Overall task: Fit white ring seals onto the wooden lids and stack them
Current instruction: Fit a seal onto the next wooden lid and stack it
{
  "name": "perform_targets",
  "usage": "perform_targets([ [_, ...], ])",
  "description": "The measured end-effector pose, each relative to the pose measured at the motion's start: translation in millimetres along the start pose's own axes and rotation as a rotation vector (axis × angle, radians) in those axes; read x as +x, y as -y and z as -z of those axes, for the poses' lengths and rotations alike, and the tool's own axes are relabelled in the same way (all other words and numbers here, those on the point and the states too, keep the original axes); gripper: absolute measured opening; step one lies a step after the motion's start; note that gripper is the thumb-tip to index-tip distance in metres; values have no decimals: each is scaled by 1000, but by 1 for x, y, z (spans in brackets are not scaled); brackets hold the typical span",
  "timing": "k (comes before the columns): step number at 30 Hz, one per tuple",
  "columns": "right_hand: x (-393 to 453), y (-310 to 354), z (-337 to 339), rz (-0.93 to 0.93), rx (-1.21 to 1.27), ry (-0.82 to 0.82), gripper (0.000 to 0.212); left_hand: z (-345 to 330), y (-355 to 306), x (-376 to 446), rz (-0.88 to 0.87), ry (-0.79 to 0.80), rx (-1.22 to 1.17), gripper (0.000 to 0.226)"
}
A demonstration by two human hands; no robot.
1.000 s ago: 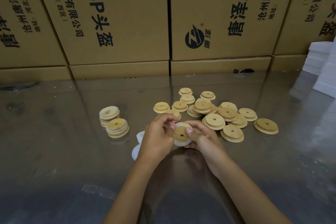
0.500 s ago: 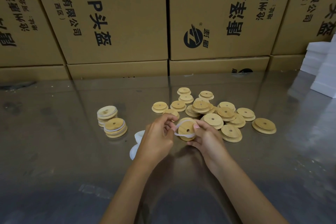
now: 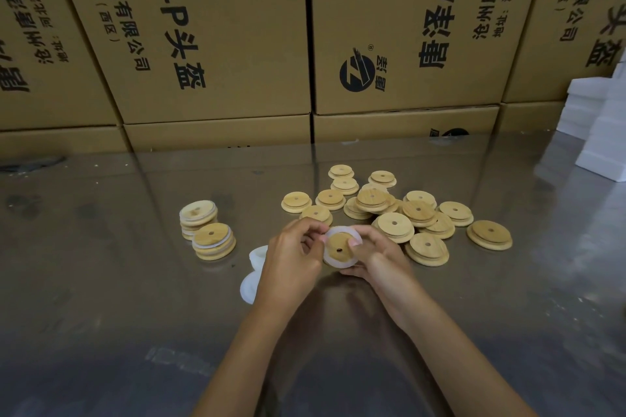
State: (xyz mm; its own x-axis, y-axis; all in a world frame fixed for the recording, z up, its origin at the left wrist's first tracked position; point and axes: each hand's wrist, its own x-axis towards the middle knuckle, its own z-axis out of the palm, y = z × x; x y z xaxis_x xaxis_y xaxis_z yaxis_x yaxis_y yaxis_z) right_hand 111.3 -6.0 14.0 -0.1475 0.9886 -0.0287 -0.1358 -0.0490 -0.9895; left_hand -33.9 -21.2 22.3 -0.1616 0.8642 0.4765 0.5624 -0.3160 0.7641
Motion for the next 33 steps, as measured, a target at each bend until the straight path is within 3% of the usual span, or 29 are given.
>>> perform_targets([
  [10, -1, -1, -4, 52, -162, 31, 21, 2, 2, 2, -30, -39, 38, 19],
  [20, -1, -1, -4, 55, -99, -11, 17, 2, 7, 3, -58, 0, 36, 22],
  [33, 0, 0, 0, 32, 6, -80, 19, 4, 14, 8, 110, 81, -104, 38],
])
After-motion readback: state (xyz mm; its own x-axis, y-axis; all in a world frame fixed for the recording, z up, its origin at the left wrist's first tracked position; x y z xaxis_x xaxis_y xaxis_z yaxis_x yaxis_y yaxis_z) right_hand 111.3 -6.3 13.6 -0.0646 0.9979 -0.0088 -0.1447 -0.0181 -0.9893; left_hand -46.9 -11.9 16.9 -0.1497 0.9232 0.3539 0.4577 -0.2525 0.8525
